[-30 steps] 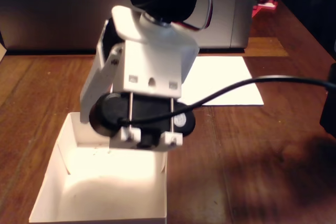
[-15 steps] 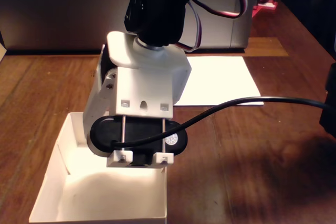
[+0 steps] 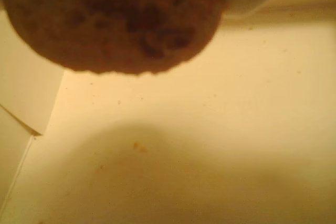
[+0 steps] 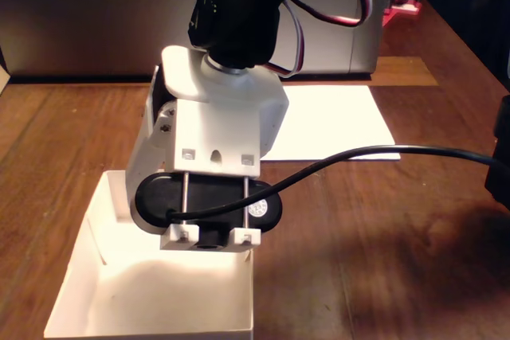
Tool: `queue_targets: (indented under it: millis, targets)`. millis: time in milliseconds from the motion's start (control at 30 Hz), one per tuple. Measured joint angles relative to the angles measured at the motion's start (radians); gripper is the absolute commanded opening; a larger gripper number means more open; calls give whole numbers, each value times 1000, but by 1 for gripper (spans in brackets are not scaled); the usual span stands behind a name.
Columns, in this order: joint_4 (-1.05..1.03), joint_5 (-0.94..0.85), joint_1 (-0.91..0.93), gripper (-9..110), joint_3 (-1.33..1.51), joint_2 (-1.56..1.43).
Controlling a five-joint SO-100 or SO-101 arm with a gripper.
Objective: Grasp a mini cookies block and put it in the white box.
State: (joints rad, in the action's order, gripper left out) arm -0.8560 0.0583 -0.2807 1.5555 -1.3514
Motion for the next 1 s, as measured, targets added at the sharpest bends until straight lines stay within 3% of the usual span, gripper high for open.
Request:
queue_targets:
  millis: [133, 400, 533, 733, 833, 1000]
  targets:
    - [0, 0, 0, 19, 0, 0]
    - [0, -23, 0, 38, 0, 0]
    - [0, -31, 0, 42, 0, 0]
    - [0, -35, 0, 36, 0, 0]
    - [0, -35, 0, 19, 0, 0]
    - [-3, -35, 0, 3, 0, 0]
